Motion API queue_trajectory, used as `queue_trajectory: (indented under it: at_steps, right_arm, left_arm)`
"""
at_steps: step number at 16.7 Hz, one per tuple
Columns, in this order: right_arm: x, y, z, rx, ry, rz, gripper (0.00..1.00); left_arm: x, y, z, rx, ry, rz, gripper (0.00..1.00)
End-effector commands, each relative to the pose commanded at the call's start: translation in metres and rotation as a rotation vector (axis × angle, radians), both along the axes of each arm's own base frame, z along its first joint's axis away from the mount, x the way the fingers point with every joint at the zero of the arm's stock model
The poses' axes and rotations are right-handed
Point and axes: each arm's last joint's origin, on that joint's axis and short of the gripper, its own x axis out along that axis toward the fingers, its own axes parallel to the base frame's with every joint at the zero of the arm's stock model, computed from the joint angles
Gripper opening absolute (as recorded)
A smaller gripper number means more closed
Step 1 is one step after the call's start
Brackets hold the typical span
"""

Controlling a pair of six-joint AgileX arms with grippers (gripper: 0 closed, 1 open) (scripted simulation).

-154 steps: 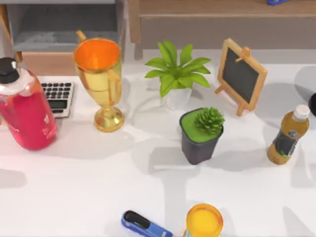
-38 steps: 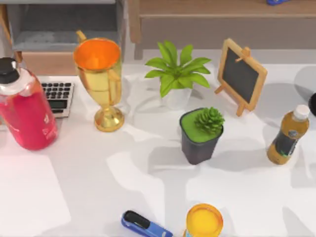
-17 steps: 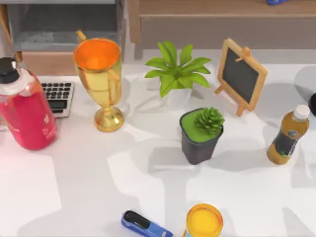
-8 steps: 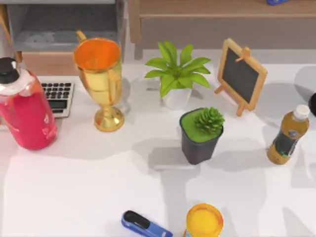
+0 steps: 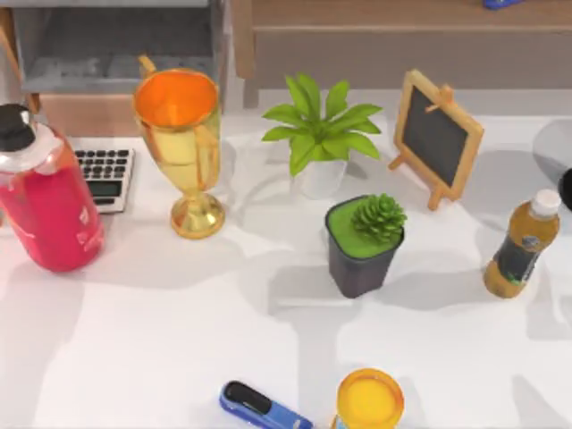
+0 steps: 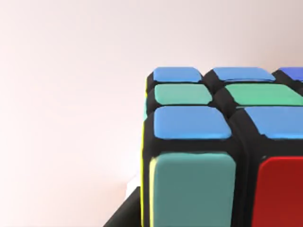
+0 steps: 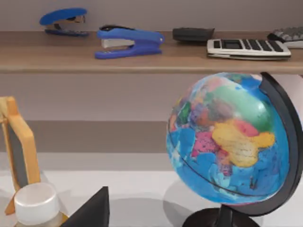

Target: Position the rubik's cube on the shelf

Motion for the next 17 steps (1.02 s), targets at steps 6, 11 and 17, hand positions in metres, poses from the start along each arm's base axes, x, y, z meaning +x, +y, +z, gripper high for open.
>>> queue_trajectory:
  at_steps: [6, 11, 17]
  right_arm:
    - [0.0, 0.0, 0.0, 0.0, 0.0, 0.0, 1.0]
    - [0.0, 0.0, 0.0, 0.0, 0.0, 0.0, 1.0]
    - [0.0, 0.0, 0.0, 0.0, 0.0, 0.0, 1.0]
  left_arm:
    - [0.014, -0.189, -0.058, -0.224, -0.187, -0.251, 0.0]
    - [-0.021, -0.324, -0.16, -0.517, -0.202, -0.345, 0.0]
    - [-0.03, -0.366, -0.305, -0.795, -0.193, -0.221, 0.0]
